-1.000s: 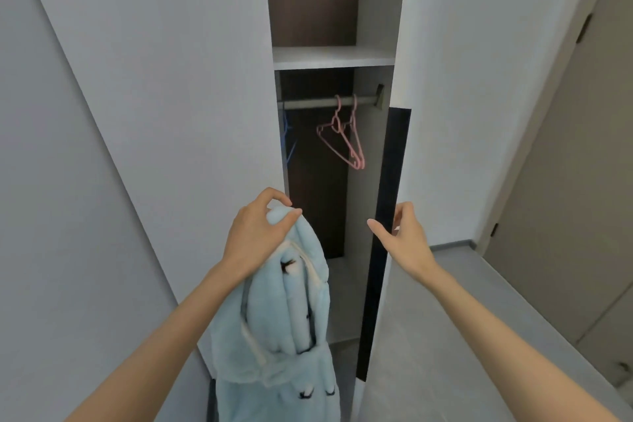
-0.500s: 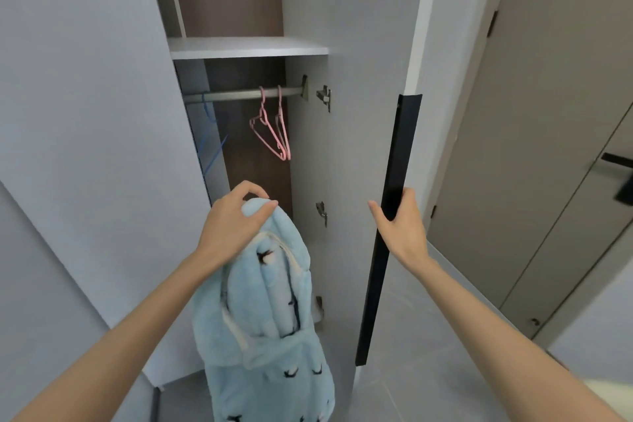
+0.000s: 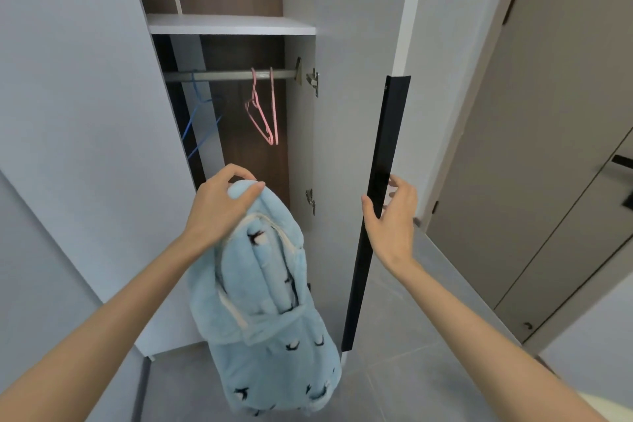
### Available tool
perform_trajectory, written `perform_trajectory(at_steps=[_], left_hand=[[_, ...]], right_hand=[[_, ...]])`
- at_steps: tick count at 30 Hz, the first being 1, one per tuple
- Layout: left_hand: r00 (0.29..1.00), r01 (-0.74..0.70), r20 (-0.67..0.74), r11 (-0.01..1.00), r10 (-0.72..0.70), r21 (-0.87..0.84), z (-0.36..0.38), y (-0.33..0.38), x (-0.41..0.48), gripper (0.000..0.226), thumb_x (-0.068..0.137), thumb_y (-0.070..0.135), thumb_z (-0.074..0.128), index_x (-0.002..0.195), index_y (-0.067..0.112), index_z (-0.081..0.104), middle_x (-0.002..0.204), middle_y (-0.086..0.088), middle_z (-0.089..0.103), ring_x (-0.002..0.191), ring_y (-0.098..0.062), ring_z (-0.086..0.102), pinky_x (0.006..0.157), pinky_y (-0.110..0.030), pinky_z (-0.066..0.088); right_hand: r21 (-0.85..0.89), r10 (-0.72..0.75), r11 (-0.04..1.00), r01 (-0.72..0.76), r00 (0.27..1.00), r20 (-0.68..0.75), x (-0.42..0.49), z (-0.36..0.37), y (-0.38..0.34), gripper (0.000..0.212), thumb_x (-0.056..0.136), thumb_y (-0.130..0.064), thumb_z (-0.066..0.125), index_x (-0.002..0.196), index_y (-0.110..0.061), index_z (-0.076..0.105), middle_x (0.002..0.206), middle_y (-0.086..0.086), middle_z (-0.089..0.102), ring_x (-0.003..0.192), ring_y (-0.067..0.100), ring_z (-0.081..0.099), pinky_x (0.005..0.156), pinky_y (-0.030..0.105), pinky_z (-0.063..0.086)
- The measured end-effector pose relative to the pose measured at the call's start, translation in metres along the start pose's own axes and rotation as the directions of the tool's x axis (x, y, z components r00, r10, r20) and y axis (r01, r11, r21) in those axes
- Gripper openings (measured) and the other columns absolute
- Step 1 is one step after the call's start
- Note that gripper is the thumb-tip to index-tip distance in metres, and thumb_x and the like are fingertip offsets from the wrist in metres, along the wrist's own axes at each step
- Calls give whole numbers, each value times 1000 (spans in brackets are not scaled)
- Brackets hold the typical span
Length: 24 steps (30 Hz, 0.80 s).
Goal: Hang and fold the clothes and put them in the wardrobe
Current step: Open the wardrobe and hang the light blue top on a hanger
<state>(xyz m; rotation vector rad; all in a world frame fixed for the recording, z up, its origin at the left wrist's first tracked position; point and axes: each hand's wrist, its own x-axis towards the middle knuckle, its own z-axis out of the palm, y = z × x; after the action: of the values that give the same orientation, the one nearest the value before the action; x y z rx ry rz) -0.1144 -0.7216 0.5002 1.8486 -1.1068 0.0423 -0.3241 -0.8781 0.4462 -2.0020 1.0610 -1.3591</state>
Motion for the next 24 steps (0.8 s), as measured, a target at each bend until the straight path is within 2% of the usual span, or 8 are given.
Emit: perform_trajectory(at_steps=[2, 4, 7, 11, 14, 20, 24], left_hand=[[1000, 7, -8, 1000, -7, 1, 1, -1, -1, 7, 86, 33, 65, 86, 27, 61, 85, 19, 61, 82, 0, 56, 68, -14, 39], [1000, 18, -15, 1000, -18, 3, 1, -3, -3, 7, 85, 33, 65, 86, 27, 61, 86, 17, 62, 83, -5, 57, 70, -18, 43], [999, 39, -30, 999, -39, 11, -4, -7, -2, 9, 85, 33, 66, 87, 25, 62, 88, 15, 62, 84, -7, 57, 70, -17, 42], [994, 98, -60, 995, -96, 30, -19, -22, 4, 12, 85, 34, 66, 90, 24, 63, 90, 16, 61, 83, -2, 55, 67, -11, 37], [991, 119, -71, 992, -116, 43, -30, -39, 11, 11, 85, 35, 66, 90, 25, 62, 89, 20, 60, 84, 1, 55, 68, -10, 37], [984, 168, -69, 985, -165, 36, -45, -88, 45, 10, 83, 37, 68, 89, 34, 60, 95, 18, 63, 88, -6, 58, 79, -28, 46], [986, 167, -16, 984, -166, 66, -46, -127, 77, 13, 82, 41, 67, 91, 35, 59, 93, 15, 64, 83, -9, 59, 80, -35, 50]], right_hand=[[12, -123, 992, 124, 989, -79, -4, -1, -5, 36, 90, -20, 59, 122, -16, 43, 118, -5, 40, 107, 18, 43, 81, 30, 46], [40, -197, 979, 199, 980, -34, -4, 2, -12, 28, 91, -18, 57, 117, -17, 45, 113, -7, 42, 102, 17, 46, 81, 32, 47], [66, -210, 977, 202, 964, 165, 1, 12, -24, 23, 94, -20, 54, 116, -17, 49, 108, -10, 46, 93, 8, 48, 74, 20, 44], [43, -238, 969, 242, 879, 413, 16, 44, -34, 24, 97, -20, 51, 120, -18, 50, 113, -9, 50, 94, 1, 47, 71, 8, 39], [32, -220, 970, 239, 824, 522, 29, 79, -39, 24, 96, -15, 51, 121, -15, 53, 118, -3, 51, 95, 2, 46, 71, 2, 36], [12, -144, 986, 165, 821, 553, 65, 167, -49, 26, 93, -15, 55, 119, -17, 54, 120, 0, 52, 92, 9, 51, 80, 18, 39], [-1, -84, 995, 99, 849, 521, 98, 228, -60, 30, 92, -12, 56, 122, -14, 53, 122, 3, 51, 110, 16, 50, 89, 20, 38]])
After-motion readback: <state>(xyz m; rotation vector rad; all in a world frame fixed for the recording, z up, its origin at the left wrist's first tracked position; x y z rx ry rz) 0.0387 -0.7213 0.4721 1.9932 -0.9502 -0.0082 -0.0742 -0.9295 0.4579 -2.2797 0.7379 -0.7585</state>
